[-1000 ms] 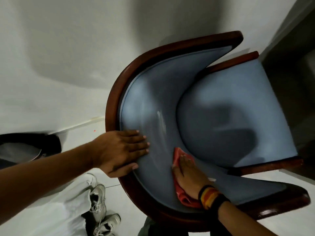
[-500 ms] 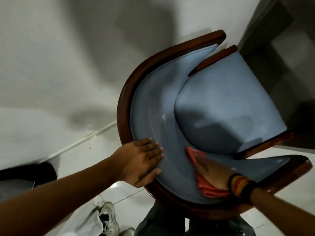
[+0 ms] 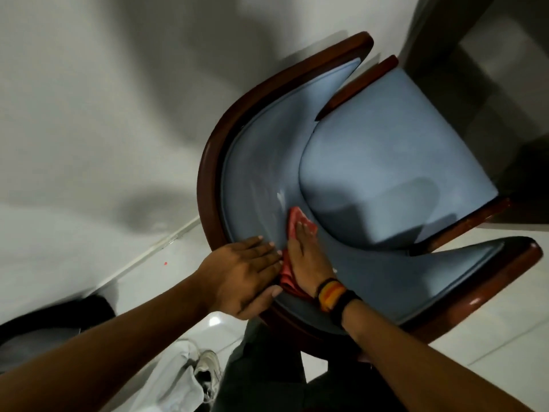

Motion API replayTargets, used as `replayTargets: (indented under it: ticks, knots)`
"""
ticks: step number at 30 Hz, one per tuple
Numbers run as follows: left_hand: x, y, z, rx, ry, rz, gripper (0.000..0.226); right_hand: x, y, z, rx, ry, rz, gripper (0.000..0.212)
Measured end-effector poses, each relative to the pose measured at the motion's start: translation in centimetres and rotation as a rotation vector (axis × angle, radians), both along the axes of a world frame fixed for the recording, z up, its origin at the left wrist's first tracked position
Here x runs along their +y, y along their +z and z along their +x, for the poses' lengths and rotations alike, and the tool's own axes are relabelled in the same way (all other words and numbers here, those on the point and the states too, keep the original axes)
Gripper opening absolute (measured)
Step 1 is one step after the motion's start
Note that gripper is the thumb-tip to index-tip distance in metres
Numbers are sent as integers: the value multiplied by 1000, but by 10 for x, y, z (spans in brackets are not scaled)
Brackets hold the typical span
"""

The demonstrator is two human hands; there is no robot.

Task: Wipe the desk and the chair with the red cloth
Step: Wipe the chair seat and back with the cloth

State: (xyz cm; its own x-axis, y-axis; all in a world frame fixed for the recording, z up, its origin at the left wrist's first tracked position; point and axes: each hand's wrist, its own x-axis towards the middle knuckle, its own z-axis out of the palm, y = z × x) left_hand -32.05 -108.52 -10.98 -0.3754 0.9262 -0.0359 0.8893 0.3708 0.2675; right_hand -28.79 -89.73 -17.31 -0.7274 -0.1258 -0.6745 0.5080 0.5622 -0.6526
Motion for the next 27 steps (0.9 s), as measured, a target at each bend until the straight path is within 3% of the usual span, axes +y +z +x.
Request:
replayTargets:
  ticks: [2,6,9,13,15,18,19,21,23,25,27]
  knots:
    - [-11,4,-18,-34,-88,82,55,25,7,29,29,53,-29,60]
    - [-37,14,-107,-31,-274,155,41,45,19,74,15,111,166,62]
    - [-33,3,-133,-18,-411,113,35,3,19,43,35,-30,198,61]
    - [-38,-10,-130,7,-424,195,40,-42,-13,-27,85,-165,98,62]
    - [-42,-16,-131,37,-401,253,44,-58,-28,-85,83,-338,-5,57]
    - [-41,-19,-129,52,-407,256,49,-66,-30,-163,8,-832,-188,43]
    - [-41,-19,-130,55,-412,256,50,-66,-30,-172,-10,-909,-232,53]
    - [-41,-17,-131,50,-404,261,52,-66,-23,-157,81,-818,-250,67]
    - [-40,-14,-131,39,-400,274,53,-60,-17,-108,220,-550,-147,62]
    - [-38,-12,-131,49,-402,301,53,-49,-19,-58,226,-338,-66,64]
    - [-37,-10,-132,42,-400,311,51,-48,-22,-46,192,-359,-41,61]
